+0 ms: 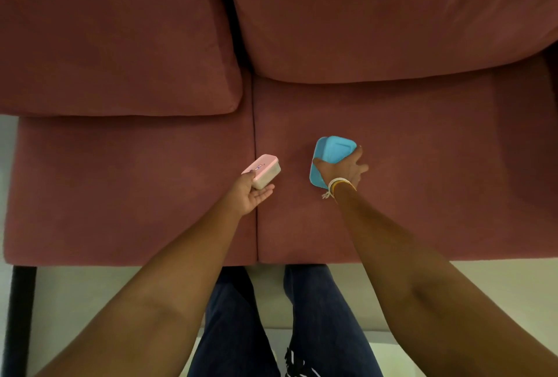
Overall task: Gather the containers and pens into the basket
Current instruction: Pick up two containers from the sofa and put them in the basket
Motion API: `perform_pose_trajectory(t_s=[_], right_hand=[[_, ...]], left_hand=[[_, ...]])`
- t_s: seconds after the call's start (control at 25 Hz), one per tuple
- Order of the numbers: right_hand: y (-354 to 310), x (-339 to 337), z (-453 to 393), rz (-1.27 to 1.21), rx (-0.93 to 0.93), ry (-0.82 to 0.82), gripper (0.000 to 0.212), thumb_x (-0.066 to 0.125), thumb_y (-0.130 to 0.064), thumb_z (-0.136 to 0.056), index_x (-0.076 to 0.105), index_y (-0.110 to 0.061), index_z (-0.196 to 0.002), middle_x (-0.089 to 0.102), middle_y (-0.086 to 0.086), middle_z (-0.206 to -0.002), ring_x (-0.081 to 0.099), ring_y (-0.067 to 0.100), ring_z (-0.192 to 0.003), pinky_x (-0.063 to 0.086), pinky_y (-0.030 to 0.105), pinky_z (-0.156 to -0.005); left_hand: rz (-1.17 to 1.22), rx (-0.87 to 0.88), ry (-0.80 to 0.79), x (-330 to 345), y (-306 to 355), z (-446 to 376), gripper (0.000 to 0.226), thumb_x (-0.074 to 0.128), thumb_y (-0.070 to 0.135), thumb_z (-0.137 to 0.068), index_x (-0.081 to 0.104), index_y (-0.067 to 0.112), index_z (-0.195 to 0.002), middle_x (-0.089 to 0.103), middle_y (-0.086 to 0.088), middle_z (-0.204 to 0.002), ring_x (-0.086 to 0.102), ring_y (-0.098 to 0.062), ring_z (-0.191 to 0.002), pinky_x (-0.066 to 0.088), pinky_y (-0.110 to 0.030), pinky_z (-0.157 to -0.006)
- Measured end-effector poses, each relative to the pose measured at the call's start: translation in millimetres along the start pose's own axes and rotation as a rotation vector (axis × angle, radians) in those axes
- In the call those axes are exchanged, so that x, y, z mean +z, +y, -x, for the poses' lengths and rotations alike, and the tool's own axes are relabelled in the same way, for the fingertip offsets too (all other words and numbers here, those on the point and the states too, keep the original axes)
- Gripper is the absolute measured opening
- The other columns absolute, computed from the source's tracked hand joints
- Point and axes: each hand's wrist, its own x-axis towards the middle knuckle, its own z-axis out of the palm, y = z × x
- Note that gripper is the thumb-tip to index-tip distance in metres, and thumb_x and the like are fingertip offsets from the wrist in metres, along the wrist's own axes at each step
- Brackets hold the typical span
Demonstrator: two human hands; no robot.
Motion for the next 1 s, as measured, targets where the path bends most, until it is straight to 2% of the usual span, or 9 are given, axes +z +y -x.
perform_pose_trajectory(t_s=[0.08, 0.16, 0.32, 0.48, 0.56, 0.68, 0.8, 0.92, 1.0], right_hand=[[-1, -6, 8, -0.147, 0.041, -0.108, 0.093, 0.078, -0.046, -0.063, 0.036, -0.022, -0.143, 0.042, 0.014, -0.130, 0.054, 0.033, -0.093, 0.054, 0.043, -0.082], [-3, -14, 26, -0.388, 0.162, -0.335, 0.071, 0.075, -0.044, -0.062, 0.056, -0.016, -0.124, 0.061, 0.013, -0.117, 0.060, 0.028, -0.081, 0.054, 0.036, -0.073], [-5, -22, 76, -0.708, 0.445, -0.774, 0.048, 0.067, -0.048, -0.066, 0.062, -0.017, -0.103, 0.065, 0.008, -0.088, 0.063, 0.027, -0.081, 0.050, 0.034, -0.073], [-4, 3, 121, -0.707, 0.510, -0.991, 0.044, 0.057, -0.051, -0.074, 0.061, -0.018, -0.103, 0.064, 0.011, -0.096, 0.061, 0.032, -0.088, 0.046, 0.036, -0.076], [-8, 29, 151, -0.615, 0.499, -1.068, 0.045, 0.053, -0.044, -0.074, 0.062, -0.014, -0.106, 0.064, 0.015, -0.101, 0.061, 0.036, -0.094, 0.048, 0.043, -0.082], [-19, 75, 193, -0.610, 0.439, -1.087, 0.037, 0.048, -0.032, -0.074, 0.066, -0.011, -0.098, 0.070, 0.016, -0.097, 0.066, 0.035, -0.092, 0.052, 0.052, -0.082], [-26, 126, 232, -0.760, 0.451, -1.053, 0.029, 0.055, -0.034, -0.083, 0.066, -0.013, -0.101, 0.075, 0.009, -0.089, 0.072, 0.030, -0.084, 0.055, 0.054, -0.077], [-40, 167, 273, -0.821, 0.444, -1.091, 0.059, 0.062, -0.066, -0.076, 0.071, -0.014, -0.103, 0.072, 0.012, -0.104, 0.065, 0.036, -0.100, 0.050, 0.061, -0.087], [-49, 180, 299, -0.799, 0.408, -1.153, 0.059, 0.066, -0.061, -0.074, 0.068, -0.014, -0.108, 0.070, 0.014, -0.106, 0.065, 0.036, -0.100, 0.049, 0.060, -0.089]], left_hand=[[0.019, 0.004, -0.001, -4, 5, 10, 0.040, 0.043, 0.019, -0.102, 0.039, 0.006, -0.140, 0.055, -0.023, -0.130, 0.058, -0.039, -0.119, 0.050, -0.044, -0.091], [0.041, -0.001, -0.009, -11, 13, 26, 0.039, 0.044, 0.019, -0.102, 0.039, 0.007, -0.139, 0.057, -0.023, -0.123, 0.059, -0.039, -0.119, 0.050, -0.044, -0.091], [0.084, 0.026, -0.037, -38, 33, 52, 0.041, 0.043, 0.019, -0.102, 0.037, 0.006, -0.141, 0.055, -0.022, -0.116, 0.057, -0.039, -0.120, 0.048, -0.045, -0.097], [0.103, 0.080, -0.046, -81, 55, 60, 0.041, 0.040, 0.021, -0.103, 0.039, 0.009, -0.142, 0.060, -0.017, -0.117, 0.063, -0.033, -0.108, 0.048, -0.045, -0.090], [0.077, 0.095, -0.060, -107, 68, 57, 0.039, 0.040, 0.022, -0.102, 0.042, 0.010, -0.139, 0.069, -0.014, -0.109, 0.066, -0.028, -0.088, 0.049, -0.042, -0.081], [0.004, 0.048, -0.125, -150, 88, 53, 0.030, 0.039, 0.025, -0.102, 0.049, 0.013, -0.128, 0.073, -0.012, -0.077, 0.064, -0.025, -0.065, 0.047, -0.038, -0.077], [-0.105, 0.080, -0.172, -204, 106, 42, 0.034, 0.038, 0.025, -0.103, 0.049, 0.013, -0.132, 0.067, -0.011, -0.101, 0.061, -0.021, -0.075, 0.046, -0.038, -0.084], [-0.155, 0.091, -0.185, -258, 126, 36, 0.034, 0.040, 0.027, -0.101, 0.054, 0.011, -0.128, 0.067, -0.008, -0.096, 0.063, -0.022, -0.082, 0.050, -0.036, -0.078], [-0.219, 0.148, -0.176, -286, 138, 27, 0.036, 0.047, 0.025, -0.095, 0.059, 0.011, -0.126, 0.070, -0.008, -0.104, 0.066, -0.025, -0.090, 0.054, -0.036, -0.079]])
